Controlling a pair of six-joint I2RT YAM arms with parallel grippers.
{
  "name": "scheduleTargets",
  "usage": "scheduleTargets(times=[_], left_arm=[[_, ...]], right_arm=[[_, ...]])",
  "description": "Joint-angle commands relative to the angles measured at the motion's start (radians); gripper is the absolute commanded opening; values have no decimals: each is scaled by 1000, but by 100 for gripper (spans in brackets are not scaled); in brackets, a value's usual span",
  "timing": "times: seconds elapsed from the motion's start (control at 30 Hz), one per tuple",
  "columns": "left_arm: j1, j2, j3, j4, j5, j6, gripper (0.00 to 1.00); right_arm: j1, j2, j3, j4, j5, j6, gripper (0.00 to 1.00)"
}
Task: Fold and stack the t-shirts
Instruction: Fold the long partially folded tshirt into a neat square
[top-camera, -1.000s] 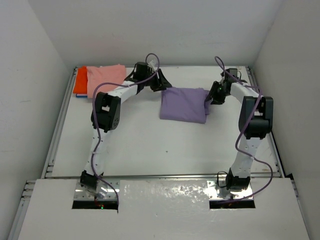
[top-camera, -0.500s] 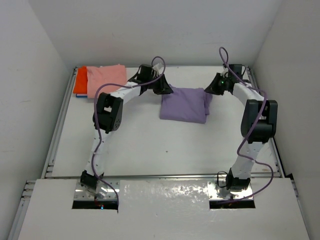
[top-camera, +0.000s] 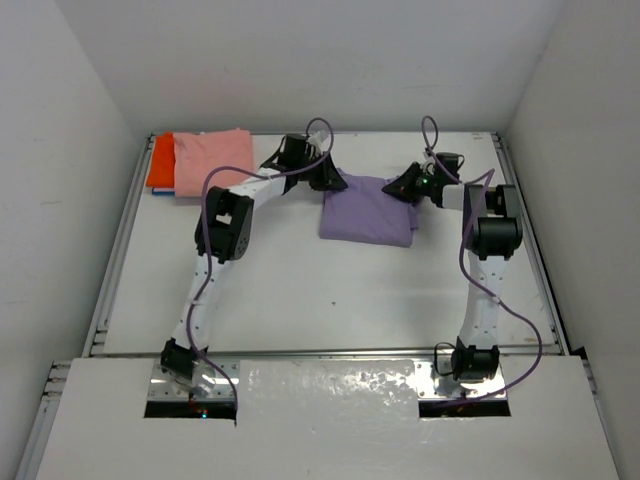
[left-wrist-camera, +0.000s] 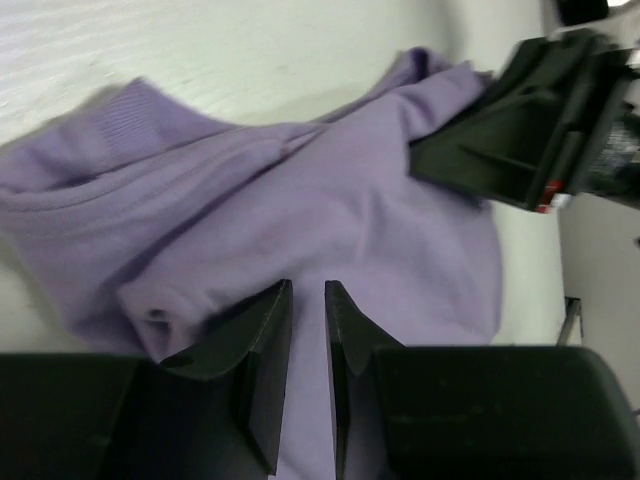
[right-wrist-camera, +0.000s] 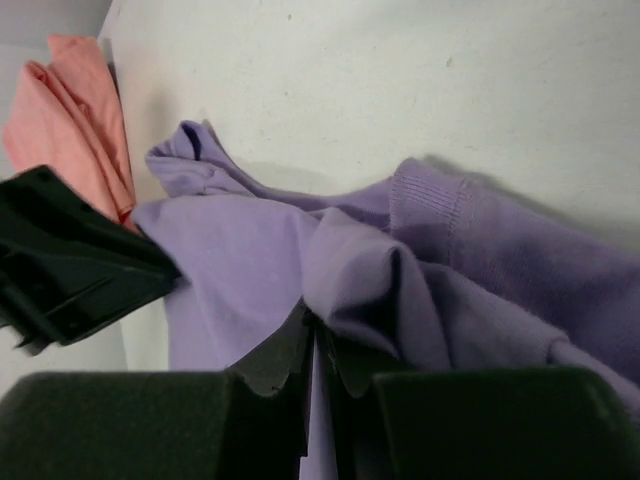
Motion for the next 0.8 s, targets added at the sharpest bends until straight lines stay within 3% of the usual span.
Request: scheduleTargets(times=[0.0,0.17,0.4,0.5,0.57,0.67,0.77], left_arm=[[22,31,55,23,-51,9,18],[58,52,23,70,-127,2,18],[73,21,14,217,-85,-78,17],[73,8,64,176,-93,-75,17],[73,9,107,135,-85,-63,17],[72,-72,58,51,-117,-34,19],[73,-132,38,-99,-145,21,30]], right_arm=[[-10,-12,15,47,25,-10,10],[-20,25,46,9,27,-30,10],[-21,-4,64,-49,24,-76,11],[-24,-15,80,-83,36,-86,13],[-26,-32,80,-88,35,-87,18],[-26,-93,77,-121,61,-105,41],[-23,-136,97,-174,65,-119,48]])
